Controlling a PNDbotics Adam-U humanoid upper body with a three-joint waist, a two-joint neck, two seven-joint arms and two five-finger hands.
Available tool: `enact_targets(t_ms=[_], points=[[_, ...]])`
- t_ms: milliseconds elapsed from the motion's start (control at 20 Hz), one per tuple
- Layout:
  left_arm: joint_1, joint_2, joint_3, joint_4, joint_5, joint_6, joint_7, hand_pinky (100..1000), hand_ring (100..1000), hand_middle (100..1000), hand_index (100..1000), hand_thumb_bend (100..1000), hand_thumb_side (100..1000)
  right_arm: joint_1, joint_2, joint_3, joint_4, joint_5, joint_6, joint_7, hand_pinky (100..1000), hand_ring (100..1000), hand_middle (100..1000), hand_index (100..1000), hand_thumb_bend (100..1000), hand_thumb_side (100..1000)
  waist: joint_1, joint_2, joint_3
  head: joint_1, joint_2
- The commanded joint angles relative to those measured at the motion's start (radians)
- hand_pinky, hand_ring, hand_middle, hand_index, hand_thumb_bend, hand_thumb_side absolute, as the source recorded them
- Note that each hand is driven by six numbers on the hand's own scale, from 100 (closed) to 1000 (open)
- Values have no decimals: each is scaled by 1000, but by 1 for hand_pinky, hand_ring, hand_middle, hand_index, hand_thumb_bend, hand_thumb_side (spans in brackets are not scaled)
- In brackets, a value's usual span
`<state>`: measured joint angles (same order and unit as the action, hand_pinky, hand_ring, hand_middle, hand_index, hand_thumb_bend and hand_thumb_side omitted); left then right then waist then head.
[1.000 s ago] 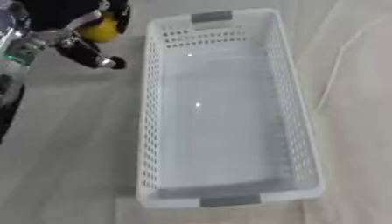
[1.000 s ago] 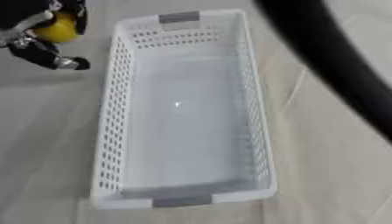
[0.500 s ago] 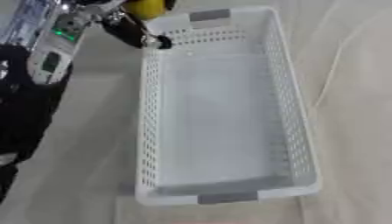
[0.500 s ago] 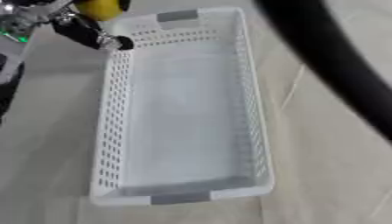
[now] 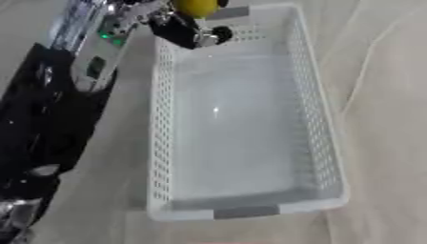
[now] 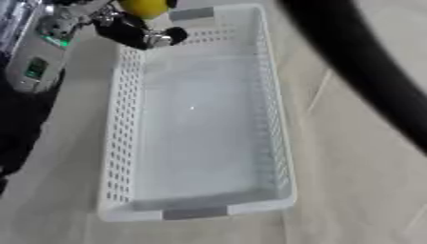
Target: Pick up objects on the table and place them in the box.
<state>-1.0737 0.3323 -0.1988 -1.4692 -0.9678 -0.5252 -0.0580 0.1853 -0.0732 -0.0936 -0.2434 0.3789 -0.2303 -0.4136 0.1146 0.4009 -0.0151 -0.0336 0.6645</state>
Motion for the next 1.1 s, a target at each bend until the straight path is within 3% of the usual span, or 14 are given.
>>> enact_targets(t_ms=[50, 100, 200, 250, 300, 400, 600, 900, 950, 1050, 1100], points=[[-23, 9, -4, -4, 15, -4, 22, 208, 504, 565, 618, 237, 100, 13, -11, -4, 4, 3, 4, 0, 469, 583, 678, 718, 100, 870, -2, -16, -2, 5, 4], [-23, 9, -5, 3, 21, -7, 24, 581, 721, 759, 799, 256, 454, 13, -11, -4, 4, 3, 5, 1, 469, 583, 678, 718, 100, 870, -2, -16, -2, 5, 4], [-25, 7, -7, 13, 31, -16, 25, 753, 833, 845, 887, 308, 633, 12, -11, -4, 3, 5, 5, 2, 469, 583, 678, 718, 100, 870, -2, -15, -4, 5, 4], [-26, 6, -8, 17, 35, -21, 26, 738, 823, 838, 879, 306, 613, 12, -12, -4, 3, 6, 5, 2, 469, 583, 678, 718, 100, 869, -2, -15, -4, 5, 4], [-27, 5, -8, 20, 41, -25, 30, 858, 904, 883, 963, 194, 871, 11, -12, -4, 2, 6, 6, 3, 469, 583, 678, 718, 100, 869, -2, -15, -5, 5, 4], [-26, 4, -8, 26, 72, -42, 59, 913, 949, 920, 1000, 181, 969, 11, -12, -5, 2, 7, 6, 4, 469, 583, 678, 718, 100, 868, -2, -14, -5, 5, 3], [-27, 7, -4, 36, 97, -57, 99, 927, 991, 982, 1000, 173, 997, 9, -12, -5, 1, 8, 7, 5, 469, 583, 678, 718, 100, 868, -2, -13, -6, 5, 3], [-25, 12, 3, 40, 92, -54, 129, 899, 958, 972, 1000, 178, 973, 9, -9, -6, 1, 8, 8, 5, 469, 583, 678, 719, 100, 869, -3, -12, -3, 5, 4], [-23, 13, 6, 40, 90, -51, 133, 846, 922, 958, 984, 162, 943, 9, -9, -6, 1, 7, 8, 4, 469, 583, 678, 719, 100, 869, -3, -11, -2, 5, 4], [-9, 25, 17, 42, 93, -35, 141, 775, 864, 928, 958, 100, 763, 8, -7, -7, 1, 6, 7, 4, 469, 583, 678, 719, 100, 873, -4, -10, -1, 1, 3], [0, 34, 20, 43, 102, -23, 144, 763, 857, 926, 957, 100, 817, 8, -7, -7, 0, 5, 6, 4, 469, 583, 678, 719, 100, 870, -4, -10, -1, -1, 2]])
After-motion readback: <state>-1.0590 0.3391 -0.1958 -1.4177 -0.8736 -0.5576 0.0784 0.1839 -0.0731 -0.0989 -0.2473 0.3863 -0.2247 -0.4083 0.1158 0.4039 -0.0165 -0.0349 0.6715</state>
